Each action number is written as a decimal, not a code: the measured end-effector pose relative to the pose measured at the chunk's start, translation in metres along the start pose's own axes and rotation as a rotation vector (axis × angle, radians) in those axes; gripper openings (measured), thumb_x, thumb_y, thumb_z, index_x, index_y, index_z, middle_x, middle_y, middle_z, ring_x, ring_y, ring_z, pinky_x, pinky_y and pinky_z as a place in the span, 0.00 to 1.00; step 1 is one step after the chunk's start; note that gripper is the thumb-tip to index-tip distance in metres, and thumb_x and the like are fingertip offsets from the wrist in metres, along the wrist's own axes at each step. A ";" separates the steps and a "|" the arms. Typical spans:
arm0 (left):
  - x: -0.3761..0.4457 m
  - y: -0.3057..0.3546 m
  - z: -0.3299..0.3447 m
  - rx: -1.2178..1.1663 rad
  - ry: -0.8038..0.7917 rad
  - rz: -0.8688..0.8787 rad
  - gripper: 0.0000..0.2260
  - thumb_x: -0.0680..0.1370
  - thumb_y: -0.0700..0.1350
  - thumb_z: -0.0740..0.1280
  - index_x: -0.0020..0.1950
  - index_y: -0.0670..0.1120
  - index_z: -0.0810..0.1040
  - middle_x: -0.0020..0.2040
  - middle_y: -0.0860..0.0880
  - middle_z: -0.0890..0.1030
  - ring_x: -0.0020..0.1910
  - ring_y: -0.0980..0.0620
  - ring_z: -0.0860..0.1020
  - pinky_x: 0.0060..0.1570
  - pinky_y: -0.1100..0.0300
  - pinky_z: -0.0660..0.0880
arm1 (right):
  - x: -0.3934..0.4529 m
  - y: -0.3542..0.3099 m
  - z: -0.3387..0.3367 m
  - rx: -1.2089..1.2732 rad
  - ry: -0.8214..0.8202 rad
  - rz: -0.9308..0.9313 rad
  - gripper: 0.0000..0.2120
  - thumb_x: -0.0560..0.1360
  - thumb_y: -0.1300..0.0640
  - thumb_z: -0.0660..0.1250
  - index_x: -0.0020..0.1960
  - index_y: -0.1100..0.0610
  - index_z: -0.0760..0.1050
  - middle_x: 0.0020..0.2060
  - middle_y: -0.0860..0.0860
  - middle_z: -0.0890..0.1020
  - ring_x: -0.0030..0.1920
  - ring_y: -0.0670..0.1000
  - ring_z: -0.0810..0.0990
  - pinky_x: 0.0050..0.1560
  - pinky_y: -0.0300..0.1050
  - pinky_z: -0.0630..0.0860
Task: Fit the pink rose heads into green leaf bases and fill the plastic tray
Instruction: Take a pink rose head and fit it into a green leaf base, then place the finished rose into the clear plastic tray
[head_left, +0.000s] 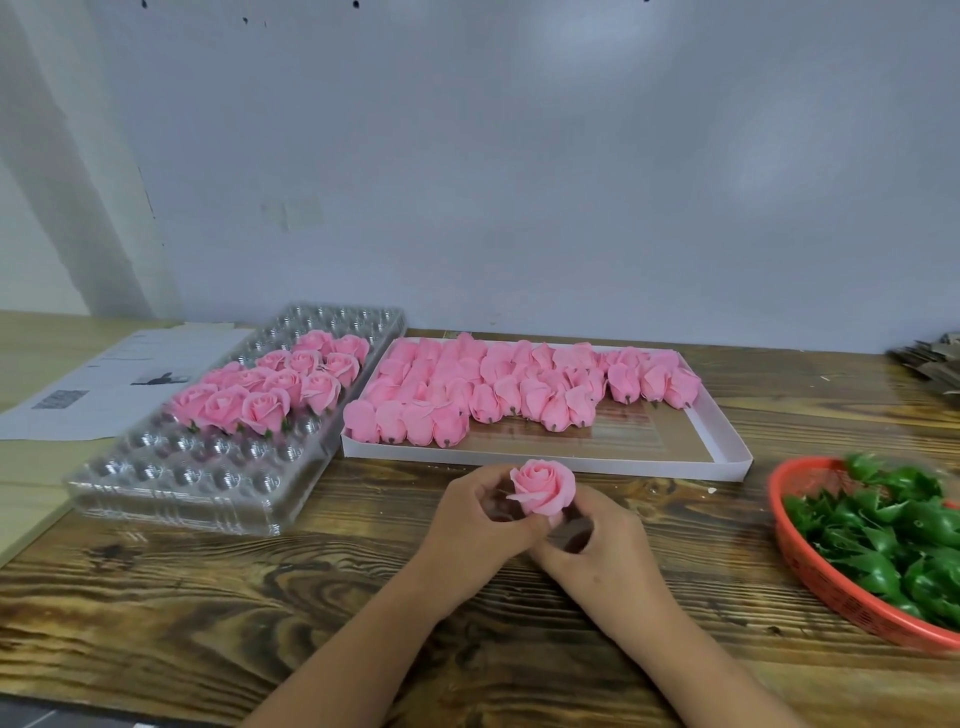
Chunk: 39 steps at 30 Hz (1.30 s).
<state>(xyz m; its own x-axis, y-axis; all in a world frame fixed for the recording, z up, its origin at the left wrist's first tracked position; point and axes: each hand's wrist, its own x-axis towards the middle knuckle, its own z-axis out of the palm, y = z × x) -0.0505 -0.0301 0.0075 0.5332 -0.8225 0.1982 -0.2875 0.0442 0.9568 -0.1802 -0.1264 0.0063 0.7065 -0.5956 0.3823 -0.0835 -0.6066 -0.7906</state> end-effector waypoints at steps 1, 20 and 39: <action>0.000 0.000 0.000 0.003 0.010 0.012 0.18 0.72 0.43 0.79 0.59 0.55 0.84 0.53 0.58 0.86 0.54 0.58 0.84 0.54 0.64 0.79 | 0.000 0.000 0.000 0.000 -0.001 -0.001 0.17 0.69 0.53 0.77 0.50 0.36 0.76 0.43 0.35 0.83 0.46 0.39 0.81 0.43 0.29 0.74; 0.017 0.000 -0.188 0.169 0.617 -0.222 0.19 0.73 0.48 0.78 0.62 0.43 0.80 0.52 0.42 0.85 0.45 0.44 0.83 0.44 0.51 0.80 | 0.002 0.020 0.003 -0.019 0.054 0.092 0.14 0.79 0.57 0.65 0.62 0.46 0.71 0.42 0.40 0.80 0.37 0.44 0.79 0.38 0.28 0.72; 0.029 -0.012 -0.188 0.605 0.629 -0.232 0.09 0.75 0.48 0.76 0.47 0.46 0.79 0.38 0.50 0.83 0.36 0.45 0.81 0.36 0.55 0.76 | 0.002 0.016 0.001 -0.010 0.063 0.079 0.14 0.80 0.61 0.63 0.59 0.44 0.70 0.42 0.42 0.81 0.37 0.46 0.77 0.39 0.28 0.70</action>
<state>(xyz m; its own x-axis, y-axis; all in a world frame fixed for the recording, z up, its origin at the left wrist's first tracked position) 0.1181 0.0519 0.0419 0.9156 -0.3033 0.2641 -0.3931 -0.5359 0.7472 -0.1797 -0.1368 -0.0062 0.6519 -0.6733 0.3488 -0.1443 -0.5617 -0.8146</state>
